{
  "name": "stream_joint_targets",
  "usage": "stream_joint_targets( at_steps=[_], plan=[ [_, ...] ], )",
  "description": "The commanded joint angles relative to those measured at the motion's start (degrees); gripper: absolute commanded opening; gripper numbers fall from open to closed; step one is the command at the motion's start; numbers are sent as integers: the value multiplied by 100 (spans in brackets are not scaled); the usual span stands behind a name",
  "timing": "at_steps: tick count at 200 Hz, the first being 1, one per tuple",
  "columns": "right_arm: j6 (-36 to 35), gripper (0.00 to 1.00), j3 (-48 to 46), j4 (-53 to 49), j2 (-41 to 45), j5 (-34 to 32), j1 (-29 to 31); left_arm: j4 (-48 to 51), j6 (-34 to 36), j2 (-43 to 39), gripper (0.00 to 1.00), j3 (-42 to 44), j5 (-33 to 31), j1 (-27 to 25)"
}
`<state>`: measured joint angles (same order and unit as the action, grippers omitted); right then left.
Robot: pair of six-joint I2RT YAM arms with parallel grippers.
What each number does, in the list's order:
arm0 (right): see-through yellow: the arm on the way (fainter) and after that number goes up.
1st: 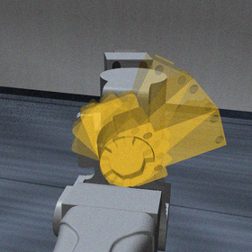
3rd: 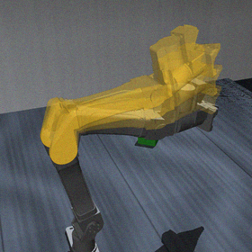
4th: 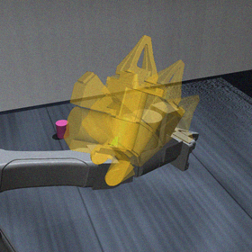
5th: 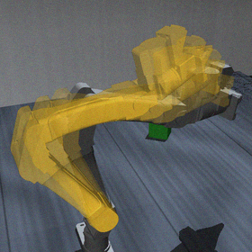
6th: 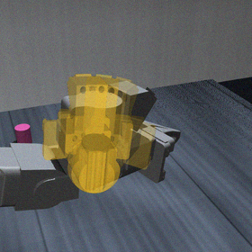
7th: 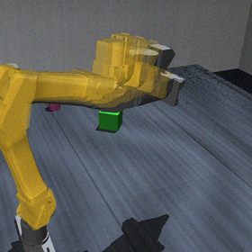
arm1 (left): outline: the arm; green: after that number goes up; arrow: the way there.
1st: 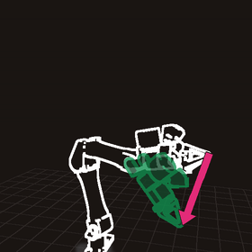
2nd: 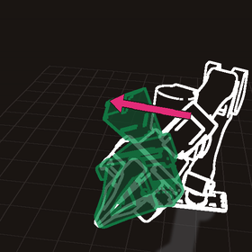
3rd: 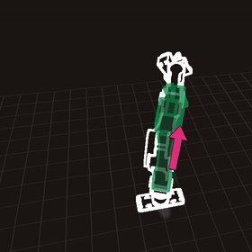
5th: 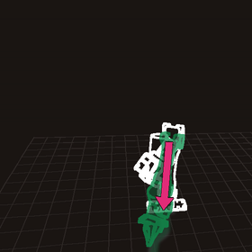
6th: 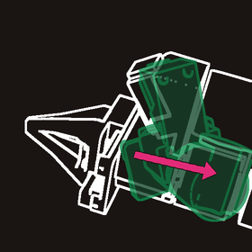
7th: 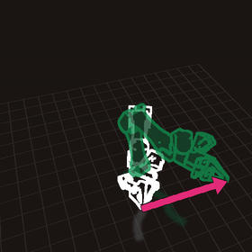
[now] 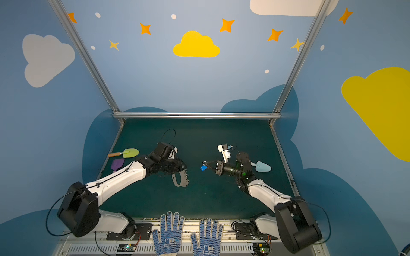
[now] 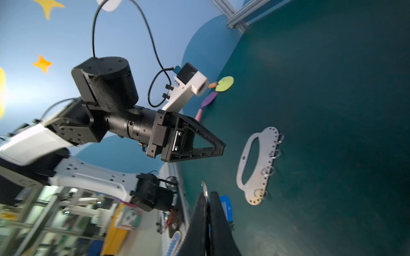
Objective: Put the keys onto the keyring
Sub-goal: 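Move the left gripper down to the metal plate's ringed edge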
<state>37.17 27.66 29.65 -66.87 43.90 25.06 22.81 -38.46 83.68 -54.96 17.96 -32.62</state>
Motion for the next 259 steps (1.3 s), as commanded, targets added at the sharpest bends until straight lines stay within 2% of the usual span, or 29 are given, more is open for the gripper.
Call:
stream_joint_targets(
  at_steps=[1, 42, 78, 89, 100, 121, 155, 193, 259],
  plan=[
    [-1085, 0, 158, -1963, 541, -965, 98, 455, -120, 404, 44, -95, -226, -39],
    [-1212, 0, 70, -2322, 853, -1184, 172, 484, -193, 1126, 44, -478, -158, -383],
    [-1220, 0, 48, -2259, 731, -1228, 279, 982, -88, 1577, 44, -847, -536, -679],
    [-1215, 0, 44, -2231, 703, -1226, 303, 977, -119, 1599, 44, -851, -544, -685],
    [-1219, 0, 51, -2211, 689, -1242, 328, 926, -177, 1582, 46, -827, -813, -680],
    [-1216, 0, 45, -2190, 697, -1260, 355, 930, -372, 1620, 52, -926, -1057, -611],
    [-1238, 0, 62, -2272, 780, -1300, 394, 748, -576, 1715, 52, -1001, -1137, -483],
    [-1256, 0, 25, -2321, 887, -1375, 399, 1112, -154, 2025, 49, -1492, -1159, -524],
    [-1359, 0, 100, -2542, 1104, -1490, 386, 2781, 805, 3028, 35, -2951, -1985, -891]
  ],
)
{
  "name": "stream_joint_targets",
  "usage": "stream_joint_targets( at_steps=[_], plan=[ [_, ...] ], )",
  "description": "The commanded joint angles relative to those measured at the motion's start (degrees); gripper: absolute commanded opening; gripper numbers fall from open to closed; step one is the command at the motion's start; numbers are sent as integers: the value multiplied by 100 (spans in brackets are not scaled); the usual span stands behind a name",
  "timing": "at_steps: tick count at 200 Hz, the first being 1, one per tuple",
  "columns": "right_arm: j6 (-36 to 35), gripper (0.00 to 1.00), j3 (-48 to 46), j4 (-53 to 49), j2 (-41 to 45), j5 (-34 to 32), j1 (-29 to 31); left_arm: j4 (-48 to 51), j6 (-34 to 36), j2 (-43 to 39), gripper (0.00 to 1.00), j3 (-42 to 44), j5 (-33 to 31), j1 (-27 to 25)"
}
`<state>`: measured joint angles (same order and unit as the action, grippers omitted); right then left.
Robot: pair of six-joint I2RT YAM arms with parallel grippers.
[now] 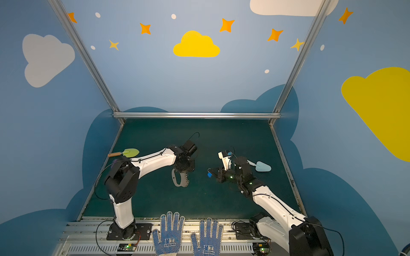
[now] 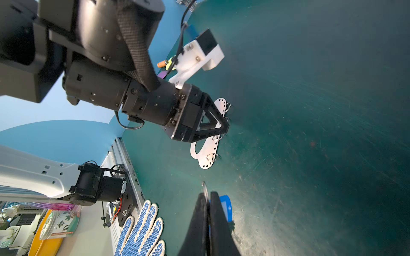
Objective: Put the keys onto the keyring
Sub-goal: 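Move the left gripper down to the metal plate's ringed edge, then grasp the plate's ringed edge with the left gripper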
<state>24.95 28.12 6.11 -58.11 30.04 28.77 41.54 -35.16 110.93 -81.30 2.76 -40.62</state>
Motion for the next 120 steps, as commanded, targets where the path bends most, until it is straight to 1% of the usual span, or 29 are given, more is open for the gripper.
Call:
stream_joint_targets(
  at_steps=[1, 22, 58, 104, 120],
  plan=[
    [-134, 0, 54, -202, 242, -109, 14, 926, 488, 313, 35, -334, -486, -97],
    [-108, 0, 2, -286, 449, -282, 5, 1308, 594, 578, 32, -649, -747, -205],
    [-115, 0, -52, -339, 659, -324, -21, 1515, 668, 775, 31, -849, -979, -313],
    [-100, 0, -52, -312, 669, -288, -30, 1656, 730, 974, 20, -982, -1098, -371],
    [-94, 0, -53, -293, 678, -271, -29, 1664, 738, 975, 19, -959, -1110, -368]
  ],
)
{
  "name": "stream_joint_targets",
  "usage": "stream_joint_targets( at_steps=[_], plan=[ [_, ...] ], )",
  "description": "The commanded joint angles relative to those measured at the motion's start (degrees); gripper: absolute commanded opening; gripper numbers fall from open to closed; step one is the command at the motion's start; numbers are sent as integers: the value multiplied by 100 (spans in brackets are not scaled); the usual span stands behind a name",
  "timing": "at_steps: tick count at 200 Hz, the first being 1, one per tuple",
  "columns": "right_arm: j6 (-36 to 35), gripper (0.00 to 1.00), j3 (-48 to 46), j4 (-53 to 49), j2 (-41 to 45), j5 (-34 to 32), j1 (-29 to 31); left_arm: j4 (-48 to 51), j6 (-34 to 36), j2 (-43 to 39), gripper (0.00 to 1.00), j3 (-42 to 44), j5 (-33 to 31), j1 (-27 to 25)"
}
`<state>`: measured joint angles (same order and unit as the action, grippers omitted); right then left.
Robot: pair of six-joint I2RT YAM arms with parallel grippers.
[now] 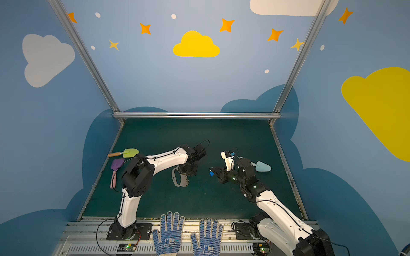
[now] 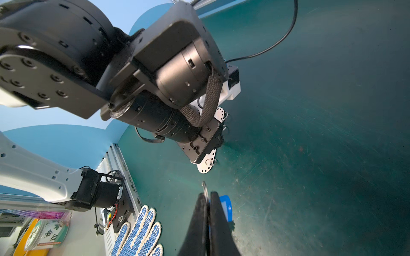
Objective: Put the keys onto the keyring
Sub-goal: 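Grasp the plate's ringed edge with the left gripper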
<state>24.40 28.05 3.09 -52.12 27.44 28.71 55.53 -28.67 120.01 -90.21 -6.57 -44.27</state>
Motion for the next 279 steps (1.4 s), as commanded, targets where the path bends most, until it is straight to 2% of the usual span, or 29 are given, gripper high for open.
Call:
stream_joint_targets(
  at_steps=[1, 30, 59, 82, 104, 127, 232, 279],
  plan=[
    [-40, 0, -46, 12, 79, -11, -23, 266, 89, 67, 19, -67, -178, -3],
    [-32, 0, -50, 29, 64, 6, -32, 294, 107, 93, 15, -69, -186, -3],
    [-8, 0, -63, 57, 53, 6, -34, 288, 140, 76, 5, -78, -134, 0],
    [3, 0, -81, 86, 61, 20, -41, 329, 167, 73, 4, -107, -169, 1],
    [5, 0, -87, 107, 53, 33, -41, 378, 219, 67, 18, -152, -150, -2],
    [22, 0, -90, 130, 53, 50, -41, 457, 286, 125, 24, -218, -177, -28],
    [99, 0, -98, 182, 123, 99, -41, 665, 443, 383, 24, -381, -636, -120],
    [160, 0, -149, 249, 134, 123, -41, 731, 579, 471, 28, -637, -676, -140]
  ],
)
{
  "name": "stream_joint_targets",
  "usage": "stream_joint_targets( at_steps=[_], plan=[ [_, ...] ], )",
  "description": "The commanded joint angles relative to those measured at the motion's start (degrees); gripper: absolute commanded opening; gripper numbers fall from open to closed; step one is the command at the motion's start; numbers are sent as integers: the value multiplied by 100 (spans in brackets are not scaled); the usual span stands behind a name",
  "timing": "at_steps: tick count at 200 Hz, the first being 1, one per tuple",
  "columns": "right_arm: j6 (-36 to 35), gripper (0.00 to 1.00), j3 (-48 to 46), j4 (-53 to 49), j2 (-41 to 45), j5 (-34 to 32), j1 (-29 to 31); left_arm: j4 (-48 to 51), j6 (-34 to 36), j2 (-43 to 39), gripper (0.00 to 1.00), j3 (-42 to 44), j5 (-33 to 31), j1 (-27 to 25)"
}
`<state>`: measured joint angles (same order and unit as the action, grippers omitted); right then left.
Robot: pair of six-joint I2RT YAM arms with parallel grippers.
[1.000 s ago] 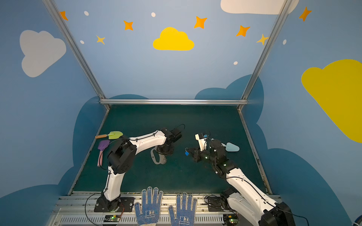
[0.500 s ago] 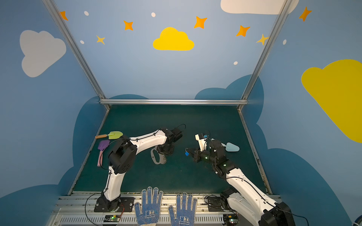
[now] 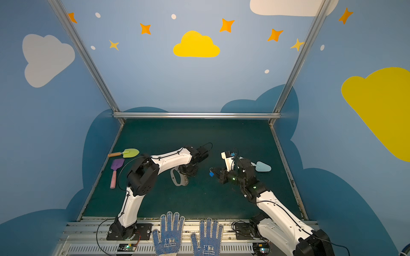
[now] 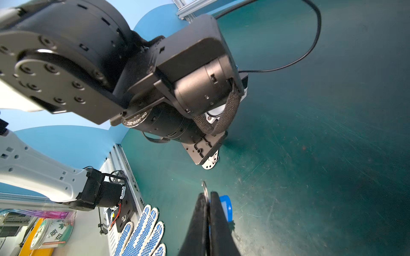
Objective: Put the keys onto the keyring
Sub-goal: 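Grasp the plate's ringed edge with the left gripper, then lift the plate with the left gripper toward the keys in the right gripper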
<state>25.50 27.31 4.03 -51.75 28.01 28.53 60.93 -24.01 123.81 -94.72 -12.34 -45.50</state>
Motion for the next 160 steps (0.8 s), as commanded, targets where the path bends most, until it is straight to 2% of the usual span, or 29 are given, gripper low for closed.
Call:
stream_joint_targets(
  at_steps=[1, 75, 115, 160],
  plan=[
    [47, 0, -76, 157, 100, 65, -23, 191, 115, 91, 29, -191, -96, -19],
    [39, 0, -78, 155, 106, 70, -25, 445, 410, 240, 31, -273, -126, -139],
    [68, 0, -94, 193, 106, 91, -23, 652, 745, 245, 33, -368, -607, -292],
    [63, 0, -86, 144, 181, 76, -23, 789, 1039, 429, 32, -436, -788, -385]
  ],
)
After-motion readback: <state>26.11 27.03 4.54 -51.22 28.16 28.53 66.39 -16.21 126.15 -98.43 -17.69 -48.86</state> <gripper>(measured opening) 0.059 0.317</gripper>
